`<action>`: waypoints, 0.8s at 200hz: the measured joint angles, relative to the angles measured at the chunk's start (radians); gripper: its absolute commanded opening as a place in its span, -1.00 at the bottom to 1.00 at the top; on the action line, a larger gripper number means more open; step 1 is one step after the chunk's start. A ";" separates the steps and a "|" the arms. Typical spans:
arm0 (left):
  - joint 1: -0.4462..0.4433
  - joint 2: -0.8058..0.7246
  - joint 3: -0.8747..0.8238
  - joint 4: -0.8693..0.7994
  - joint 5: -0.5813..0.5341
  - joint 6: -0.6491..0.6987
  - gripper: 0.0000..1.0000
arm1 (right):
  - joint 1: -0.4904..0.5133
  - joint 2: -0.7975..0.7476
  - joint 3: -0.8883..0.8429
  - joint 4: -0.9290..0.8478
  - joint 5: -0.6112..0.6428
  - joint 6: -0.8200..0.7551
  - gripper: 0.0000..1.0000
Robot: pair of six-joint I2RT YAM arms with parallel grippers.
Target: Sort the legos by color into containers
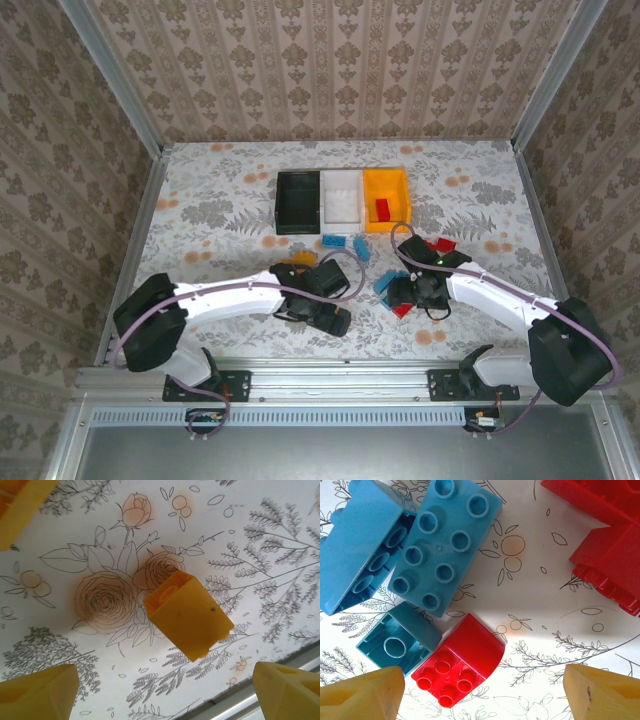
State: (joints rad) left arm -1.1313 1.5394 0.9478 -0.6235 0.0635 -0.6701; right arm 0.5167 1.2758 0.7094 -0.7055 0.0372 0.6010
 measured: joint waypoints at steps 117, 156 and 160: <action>0.031 0.200 0.090 0.052 0.020 -0.015 0.25 | -0.024 -0.031 -0.046 0.053 -0.024 -0.026 0.69; 0.035 0.200 0.090 0.053 0.034 -0.018 -0.04 | -0.035 -0.024 -0.046 0.064 -0.031 -0.030 0.69; 0.037 0.199 0.090 0.052 0.035 -0.015 -0.06 | -0.036 -0.023 -0.046 0.065 -0.031 -0.029 0.69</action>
State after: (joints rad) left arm -1.0943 1.7386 1.0374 -0.5713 0.0982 -0.6853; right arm 0.4805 1.2526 0.6632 -0.6407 0.0067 0.5716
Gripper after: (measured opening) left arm 0.507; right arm 0.844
